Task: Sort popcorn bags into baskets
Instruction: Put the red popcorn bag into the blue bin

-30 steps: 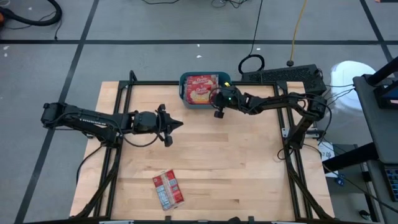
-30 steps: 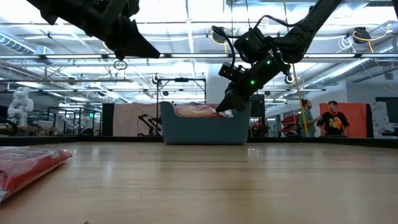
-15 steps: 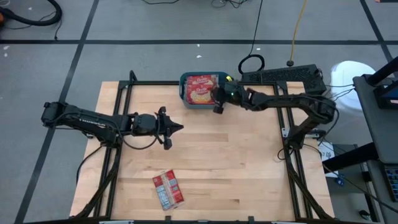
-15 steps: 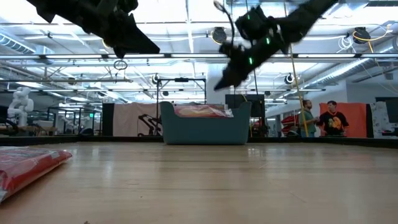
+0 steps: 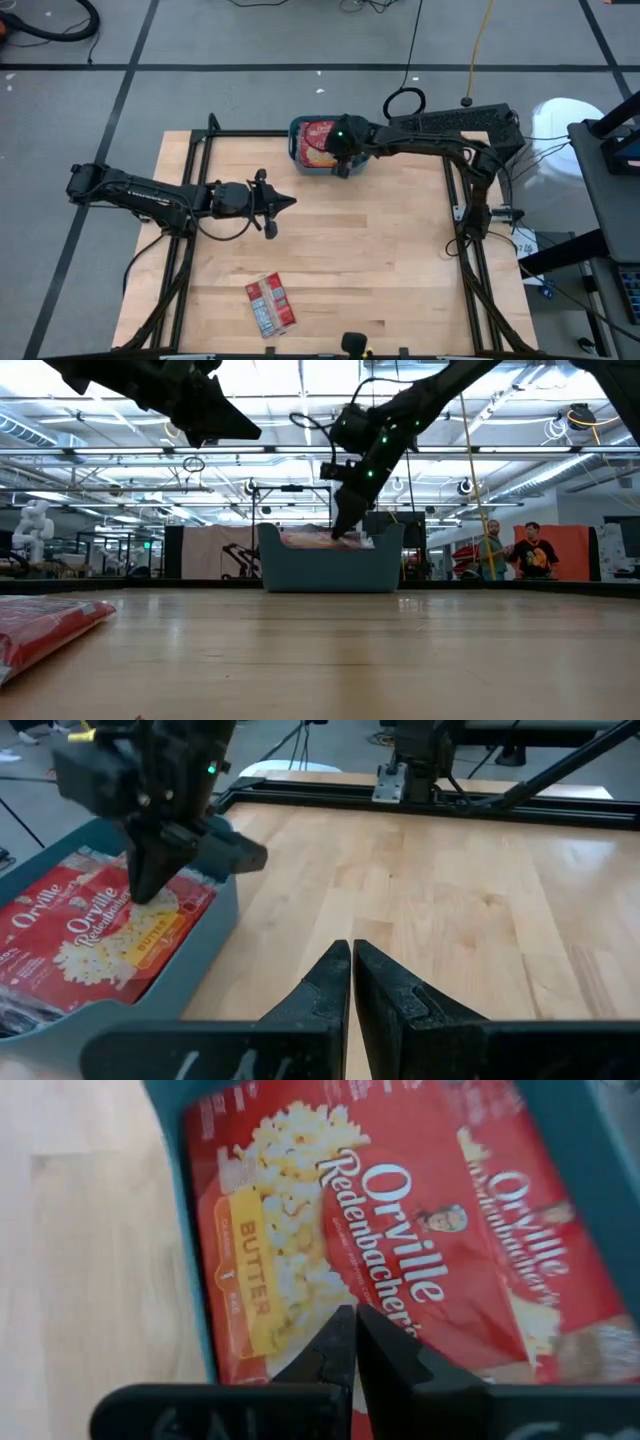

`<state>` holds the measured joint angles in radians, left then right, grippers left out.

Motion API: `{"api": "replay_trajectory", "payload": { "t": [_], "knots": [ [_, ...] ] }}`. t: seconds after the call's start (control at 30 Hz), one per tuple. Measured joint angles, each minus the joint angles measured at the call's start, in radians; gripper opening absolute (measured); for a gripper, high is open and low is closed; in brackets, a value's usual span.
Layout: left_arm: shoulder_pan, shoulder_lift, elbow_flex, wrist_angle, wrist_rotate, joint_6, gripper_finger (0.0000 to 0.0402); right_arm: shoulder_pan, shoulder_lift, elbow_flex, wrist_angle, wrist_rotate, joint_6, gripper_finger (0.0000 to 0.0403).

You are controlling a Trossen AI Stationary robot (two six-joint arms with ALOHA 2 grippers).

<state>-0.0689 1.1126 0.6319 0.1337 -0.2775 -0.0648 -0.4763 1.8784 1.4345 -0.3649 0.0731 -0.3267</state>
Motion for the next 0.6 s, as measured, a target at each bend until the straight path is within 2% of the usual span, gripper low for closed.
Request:
{"api": "replay_trajectory", "payload": {
  "t": [0.3, 0.6],
  "knots": [
    [-0.005, 0.000, 0.000, -0.003, 0.000, 0.007, 0.0024, -0.012, 0.049, 0.002, 0.034, -0.006, -0.002, 0.0006],
    [-0.005, 0.000, 0.000, -0.019, 0.000, -0.004, 0.0024, 0.021, -0.099, 0.001, -0.006, 0.009, -0.005, 0.0006]
  ]
}}
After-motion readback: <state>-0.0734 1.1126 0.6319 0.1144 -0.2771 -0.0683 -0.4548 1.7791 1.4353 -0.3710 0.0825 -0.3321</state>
